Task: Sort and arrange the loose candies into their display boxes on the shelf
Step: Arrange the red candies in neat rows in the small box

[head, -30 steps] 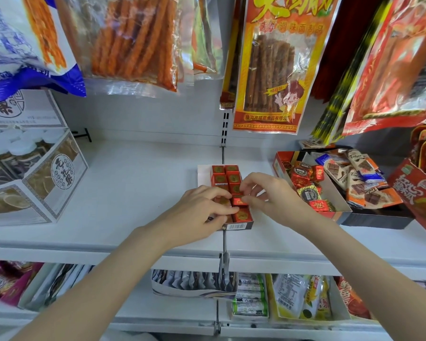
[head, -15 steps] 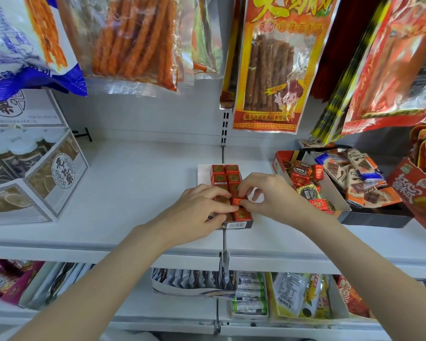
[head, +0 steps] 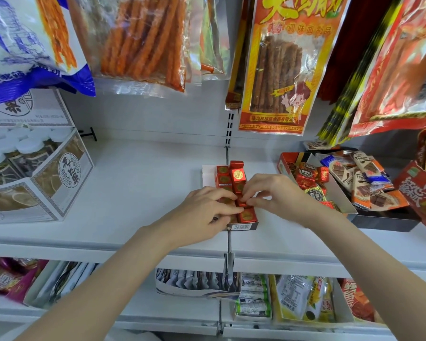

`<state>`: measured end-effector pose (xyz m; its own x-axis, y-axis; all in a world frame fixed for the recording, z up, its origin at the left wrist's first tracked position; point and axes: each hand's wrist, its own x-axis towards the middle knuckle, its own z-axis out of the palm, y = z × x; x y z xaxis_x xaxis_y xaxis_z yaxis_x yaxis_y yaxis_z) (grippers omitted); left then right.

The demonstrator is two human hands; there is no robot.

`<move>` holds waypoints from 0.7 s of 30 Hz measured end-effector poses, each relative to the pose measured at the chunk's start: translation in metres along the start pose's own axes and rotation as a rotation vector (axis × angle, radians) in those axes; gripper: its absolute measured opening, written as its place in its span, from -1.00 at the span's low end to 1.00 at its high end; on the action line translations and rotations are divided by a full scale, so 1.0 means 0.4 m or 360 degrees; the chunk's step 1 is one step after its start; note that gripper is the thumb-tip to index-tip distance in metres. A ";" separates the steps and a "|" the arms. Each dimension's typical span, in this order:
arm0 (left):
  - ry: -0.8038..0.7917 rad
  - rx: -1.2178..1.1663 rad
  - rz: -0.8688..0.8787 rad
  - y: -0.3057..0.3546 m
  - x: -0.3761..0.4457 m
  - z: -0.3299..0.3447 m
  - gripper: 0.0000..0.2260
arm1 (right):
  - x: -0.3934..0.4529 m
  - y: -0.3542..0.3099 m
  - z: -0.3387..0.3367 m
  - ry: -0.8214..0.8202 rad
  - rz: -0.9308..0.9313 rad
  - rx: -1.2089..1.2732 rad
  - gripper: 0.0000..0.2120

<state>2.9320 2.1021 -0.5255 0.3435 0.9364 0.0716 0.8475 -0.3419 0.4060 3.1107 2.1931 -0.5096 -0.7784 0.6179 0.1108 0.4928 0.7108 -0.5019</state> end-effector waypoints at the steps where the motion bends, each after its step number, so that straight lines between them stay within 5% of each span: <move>1: 0.0039 -0.0084 -0.0009 0.000 0.000 -0.005 -0.69 | -0.002 -0.003 -0.003 0.0039 0.0019 0.0022 -0.88; 5: 0.0231 -0.0107 -0.0178 -0.012 0.016 -0.036 -0.67 | 0.021 -0.006 -0.010 0.0326 0.0114 -0.0076 -0.77; 9: 0.0134 0.0098 -0.0339 -0.029 0.053 -0.036 -0.59 | 0.075 0.014 0.003 0.0230 0.0164 -0.0249 -0.63; 21: -0.0106 0.0253 -0.0327 -0.031 0.079 0.011 -0.40 | 0.101 0.052 0.033 0.0197 0.0127 -0.0325 -0.73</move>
<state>2.9340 2.1357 -0.5322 0.1789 0.9820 -0.0597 0.9533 -0.1580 0.2575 3.0845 2.2284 -0.5268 -0.6866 0.7022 0.1884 0.6287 0.7036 -0.3312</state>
